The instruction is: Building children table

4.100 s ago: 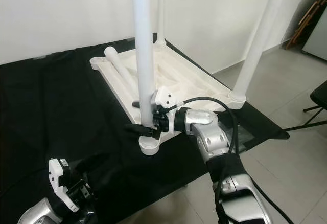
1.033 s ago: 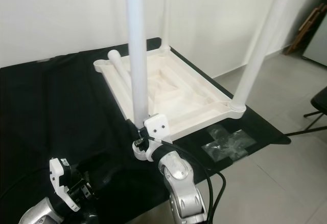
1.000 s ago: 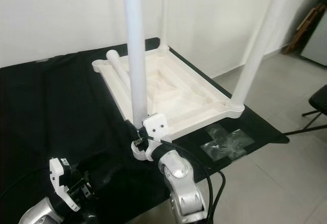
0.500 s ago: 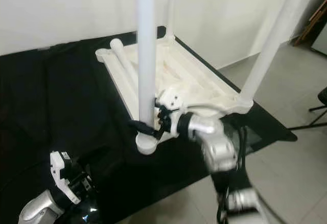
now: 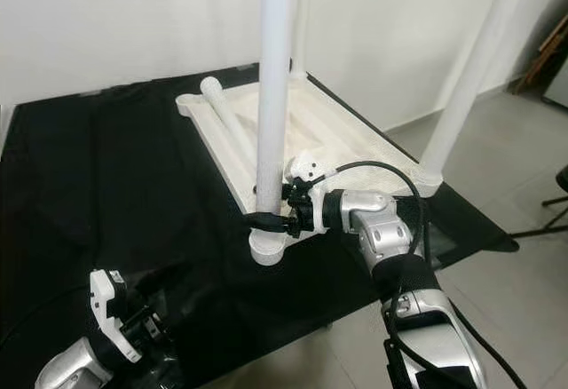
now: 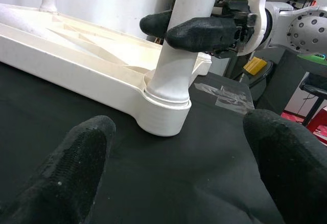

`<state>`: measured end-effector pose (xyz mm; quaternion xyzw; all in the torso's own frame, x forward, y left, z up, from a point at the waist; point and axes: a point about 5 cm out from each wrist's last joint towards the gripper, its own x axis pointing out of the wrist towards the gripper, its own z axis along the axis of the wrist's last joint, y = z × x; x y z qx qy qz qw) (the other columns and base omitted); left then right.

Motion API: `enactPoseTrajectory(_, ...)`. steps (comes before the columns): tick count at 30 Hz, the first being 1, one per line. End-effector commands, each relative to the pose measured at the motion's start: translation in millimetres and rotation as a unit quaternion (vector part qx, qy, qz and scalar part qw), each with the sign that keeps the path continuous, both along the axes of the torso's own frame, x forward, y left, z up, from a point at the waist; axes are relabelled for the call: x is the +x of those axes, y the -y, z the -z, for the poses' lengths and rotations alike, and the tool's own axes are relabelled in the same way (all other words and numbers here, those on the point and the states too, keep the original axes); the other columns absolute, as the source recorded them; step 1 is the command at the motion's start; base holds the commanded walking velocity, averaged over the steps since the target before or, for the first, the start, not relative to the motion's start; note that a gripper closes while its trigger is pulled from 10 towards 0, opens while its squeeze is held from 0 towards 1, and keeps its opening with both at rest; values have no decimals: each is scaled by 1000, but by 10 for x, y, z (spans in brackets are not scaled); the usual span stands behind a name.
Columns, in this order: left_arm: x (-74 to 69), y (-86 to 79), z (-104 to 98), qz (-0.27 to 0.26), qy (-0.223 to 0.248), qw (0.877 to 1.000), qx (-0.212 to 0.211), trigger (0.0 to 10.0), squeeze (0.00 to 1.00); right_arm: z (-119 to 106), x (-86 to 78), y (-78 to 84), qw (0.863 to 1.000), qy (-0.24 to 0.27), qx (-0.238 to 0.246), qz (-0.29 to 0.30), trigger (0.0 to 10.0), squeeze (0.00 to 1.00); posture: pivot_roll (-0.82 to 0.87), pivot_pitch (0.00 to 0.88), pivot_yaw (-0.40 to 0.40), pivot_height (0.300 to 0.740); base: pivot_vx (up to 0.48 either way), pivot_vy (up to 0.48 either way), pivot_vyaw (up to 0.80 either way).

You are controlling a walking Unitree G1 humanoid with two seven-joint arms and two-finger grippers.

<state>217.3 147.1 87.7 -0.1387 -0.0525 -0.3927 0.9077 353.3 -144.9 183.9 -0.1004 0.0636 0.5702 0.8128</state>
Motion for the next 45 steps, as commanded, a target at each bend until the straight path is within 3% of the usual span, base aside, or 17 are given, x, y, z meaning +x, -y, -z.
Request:
enactPoseTrajectory(1,-34,-39,29,-5,-5,1000,8,10000,0,-1,-8,100,1000,7,10,18,0,0,-3,87,10,740,0,0,0)
enactPoseTrajectory(9,-68,-54,28,-1,-10,1000,5,10000,0,450,-288,213,990,-8,18,136,0,0,-26,111,7,740,0,0,0)
enactPoseTrajectory(10,-75,-67,25,0,-11,1000,5,10000,0,668,-426,70,956,-2,29,292,0,0,-29,118,3,740,0,0,0)
enactPoseTrajectory(11,-75,-67,25,0,-11,1000,5,10000,0,668,-426,70,956,-2,29,292,0,0,-29,118,3,740,0,0,0)
enactPoseTrajectory(12,-75,-70,23,1,-11,1000,5,10000,0,712,-458,41,935,6,30,354,0,0,-29,118,3,740,0,0,0)
enactPoseTrajectory(14,-65,-67,14,2,-10,1000,8,10000,0,1041,-877,-311,908,-52,15,415,0,0,-15,137,10,740,0,0,0)
enactPoseTrajectory(17,-61,-65,13,4,-10,1000,11,10000,0,1058,-1028,-516,911,-72,28,406,0,0,-24,135,24,740,0,0,0)
enactPoseTrajectory(24,-63,-70,27,6,-14,1000,10,10000,0,933,-940,-476,915,-65,33,396,0,0,-31,122,11,740,0,0,0)
enactPoseTrajectory(26,-61,-66,29,3,-14,1000,8,10000,0,893,-938,-487,912,-64,28,405,10000,0,-25,119,6,740,0,0,0)
enactPoseTrajectory(27,-61,-66,29,3,-14,1000,8,10000,0,893,-938,-487,912,-64,28,405,10000,0,-25,119,6,740,0,0,0)
enactPoseTrajectory(28,-59,-60,28,1,-13,1000,8,10000,0,841,-915,-495,915,-58,34,397,10000,1000,-21,116,5,740,0,0,0)
enactPoseTrajectory(34,-58,-42,30,-1,-12,1000,6,10000,0,576,-756,-473,936,-36,89,339,10000,1000,-24,110,-1,740,0,0,0)
enactPoseTrajectory(36,-56,-32,32,-1,-13,1000,4,10000,0,381,-688,-415,972,-10,83,220,10000,1000,-21,102,1,740,0,0,0)
enactPoseTrajectory(37,-53,-27,31,-1,-12,1000,3,10000,0,302,-653,-344,985,10,61,160,10000,416,-19,102,0,740,0,0,0)
enactPoseTrajectory(40,-51,-24,31,-1,-12,1000,2,10000,0,250,-631,-289,991,22,44,123,10000,416,-18,102,0,740,0,0,0)
enactPoseTrajectory(41,-49,-24,29,-2,-11,1000,2,10000,0,215,-585,-227,994,29,31,101,10000,0,-17,100,0,740,0,0,0)
enactPoseTrajectory(45,-44,-26,26,-3,-10,1000,2,10000,0,150,-418,-101,996,40,2,80,10000,0,-8,99,-1,740,0,0,0)
